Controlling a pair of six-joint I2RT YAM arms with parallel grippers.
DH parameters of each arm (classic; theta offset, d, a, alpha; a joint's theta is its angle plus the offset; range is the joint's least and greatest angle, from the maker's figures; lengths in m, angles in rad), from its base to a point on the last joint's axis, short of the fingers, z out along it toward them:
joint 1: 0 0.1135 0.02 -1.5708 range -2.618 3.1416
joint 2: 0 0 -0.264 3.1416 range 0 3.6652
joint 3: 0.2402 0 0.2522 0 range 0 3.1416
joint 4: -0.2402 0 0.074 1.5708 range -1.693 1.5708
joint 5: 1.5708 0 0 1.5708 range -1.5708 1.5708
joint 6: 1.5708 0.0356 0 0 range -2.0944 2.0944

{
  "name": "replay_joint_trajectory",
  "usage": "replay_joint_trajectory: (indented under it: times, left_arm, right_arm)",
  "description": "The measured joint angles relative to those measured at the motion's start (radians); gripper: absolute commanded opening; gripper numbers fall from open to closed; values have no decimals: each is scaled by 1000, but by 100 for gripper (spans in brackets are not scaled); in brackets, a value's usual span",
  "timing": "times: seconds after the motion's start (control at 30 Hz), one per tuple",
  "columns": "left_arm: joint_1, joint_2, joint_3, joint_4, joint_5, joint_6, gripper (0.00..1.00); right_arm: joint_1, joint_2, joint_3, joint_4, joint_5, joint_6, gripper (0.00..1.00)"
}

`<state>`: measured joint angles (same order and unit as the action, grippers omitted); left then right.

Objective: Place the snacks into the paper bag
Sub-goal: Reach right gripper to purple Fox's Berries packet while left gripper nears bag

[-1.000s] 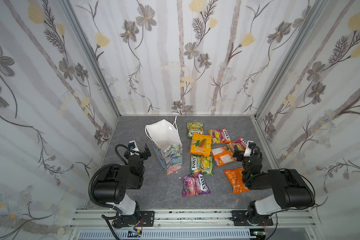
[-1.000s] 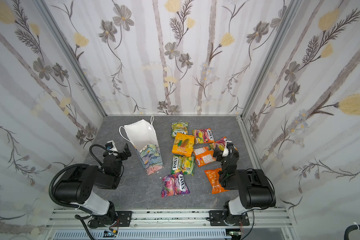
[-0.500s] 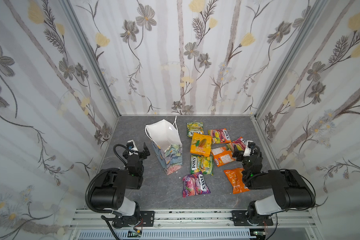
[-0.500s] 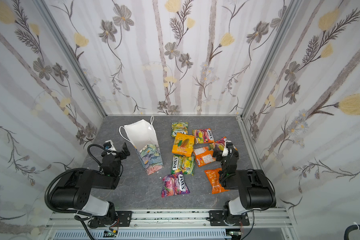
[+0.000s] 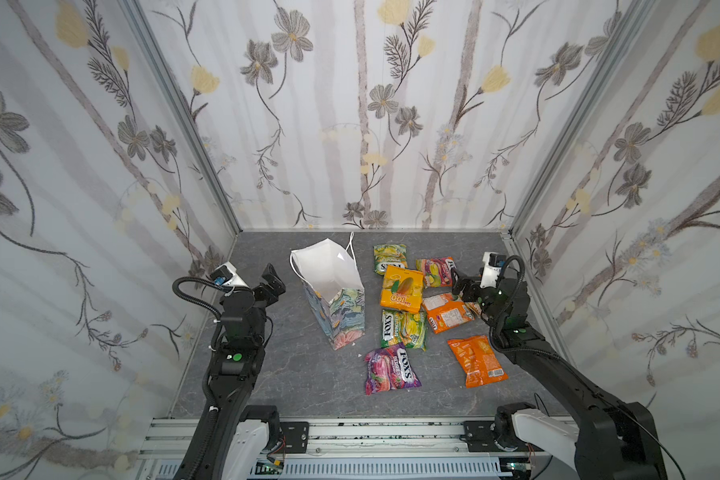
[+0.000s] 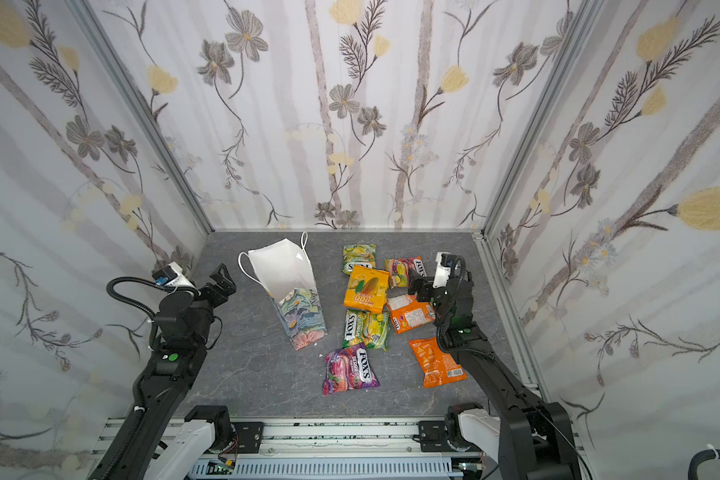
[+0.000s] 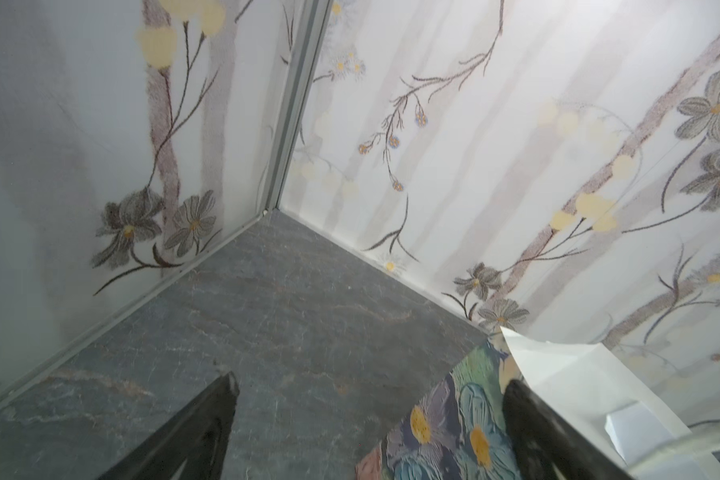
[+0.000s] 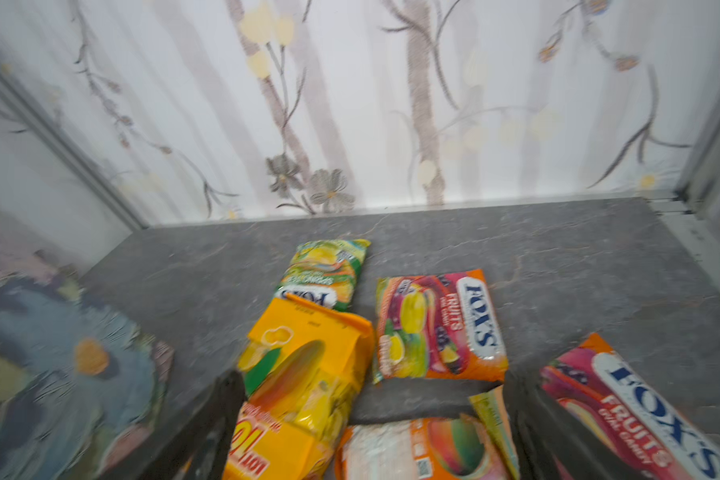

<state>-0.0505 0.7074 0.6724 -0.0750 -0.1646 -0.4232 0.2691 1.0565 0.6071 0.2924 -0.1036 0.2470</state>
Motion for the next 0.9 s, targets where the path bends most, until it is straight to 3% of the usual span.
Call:
replay_joint_trajectory:
  times: [0.2,0.4,0.67,0.9]
  left_arm:
    - [0,-31,171,-319,140,3,100]
    - [0,-62,279,-504,257,51,100]
    - [0,-105,259,-561,317,95,100]
    - [0,-71,249,-544,378,160,100]
  right_arm:
    - [154,-130,-5,-273,-25,89,90]
    - [291,-240,-99,-419,-46,199,85]
    - [441,-254,-186,-469,-42,301,82]
    - [558,-169,-220,-461,8,336,81]
